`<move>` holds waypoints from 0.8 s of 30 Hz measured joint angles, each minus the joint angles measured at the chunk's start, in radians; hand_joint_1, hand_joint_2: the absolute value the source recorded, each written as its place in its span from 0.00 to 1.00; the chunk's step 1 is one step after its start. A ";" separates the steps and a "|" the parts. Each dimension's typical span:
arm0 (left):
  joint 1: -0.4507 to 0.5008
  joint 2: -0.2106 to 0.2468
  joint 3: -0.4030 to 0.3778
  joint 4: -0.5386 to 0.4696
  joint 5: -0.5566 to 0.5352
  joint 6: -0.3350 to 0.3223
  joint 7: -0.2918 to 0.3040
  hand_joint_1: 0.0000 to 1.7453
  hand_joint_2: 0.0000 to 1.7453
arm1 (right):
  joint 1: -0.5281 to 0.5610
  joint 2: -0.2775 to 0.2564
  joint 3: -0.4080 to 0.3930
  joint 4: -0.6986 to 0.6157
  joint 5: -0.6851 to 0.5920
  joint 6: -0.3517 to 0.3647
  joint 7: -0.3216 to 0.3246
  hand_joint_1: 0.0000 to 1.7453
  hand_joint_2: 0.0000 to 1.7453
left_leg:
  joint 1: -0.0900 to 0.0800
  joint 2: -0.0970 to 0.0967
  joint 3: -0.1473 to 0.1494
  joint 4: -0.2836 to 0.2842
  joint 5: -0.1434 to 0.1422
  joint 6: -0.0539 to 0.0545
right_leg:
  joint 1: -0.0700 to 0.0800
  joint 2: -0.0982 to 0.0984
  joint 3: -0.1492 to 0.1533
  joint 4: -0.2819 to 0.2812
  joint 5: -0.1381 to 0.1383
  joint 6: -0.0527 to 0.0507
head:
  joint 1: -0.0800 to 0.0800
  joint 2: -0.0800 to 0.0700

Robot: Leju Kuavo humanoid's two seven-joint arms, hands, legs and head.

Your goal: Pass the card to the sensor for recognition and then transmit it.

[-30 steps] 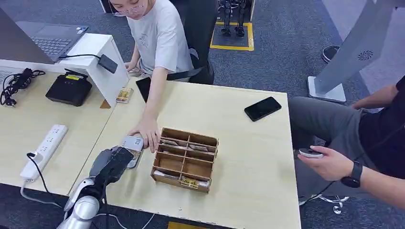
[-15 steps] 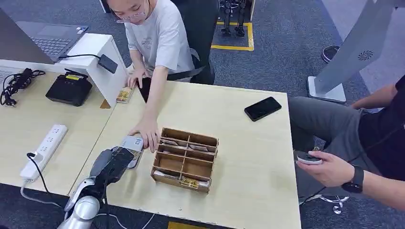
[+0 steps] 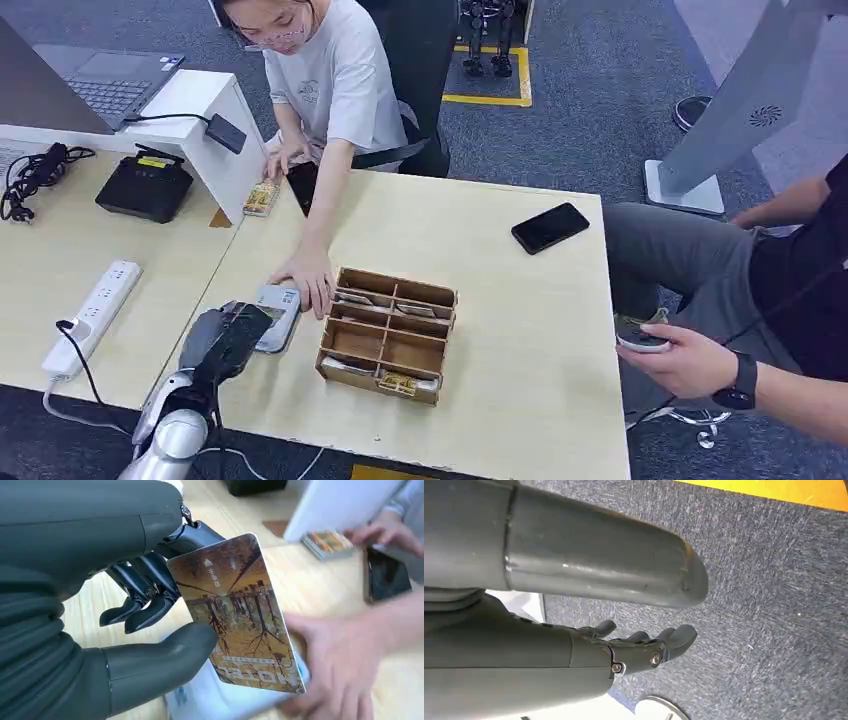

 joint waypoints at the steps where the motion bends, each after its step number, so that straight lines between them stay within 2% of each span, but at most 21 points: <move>1: -0.005 0.006 0.008 0.003 0.005 0.000 0.000 1.00 1.00 | 0.002 0.000 0.003 0.000 0.000 0.000 0.000 0.00 0.00 | 0.000 0.000 0.000 0.000 0.000 0.000 | 0.000 0.000 0.000 0.000 0.000 0.000 | 0.000 0.000; 6: -0.011 0.019 0.022 0.012 0.006 0.000 -0.006 1.00 1.00 | 0.004 -0.001 0.009 0.000 0.000 -0.001 0.000 0.00 0.00 | 0.000 0.000 0.000 0.000 0.000 0.000 | 0.000 0.000 0.000 0.000 0.000 0.000 | 0.000 0.000; 24: -0.009 0.011 0.034 0.015 0.005 -0.035 -0.018 1.00 1.00 | 0.005 0.000 0.017 0.000 0.000 -0.001 -0.004 0.00 0.00 | 0.000 0.000 0.000 0.000 0.000 0.000 | 0.000 0.000 0.000 0.000 0.000 0.000 | 0.000 0.000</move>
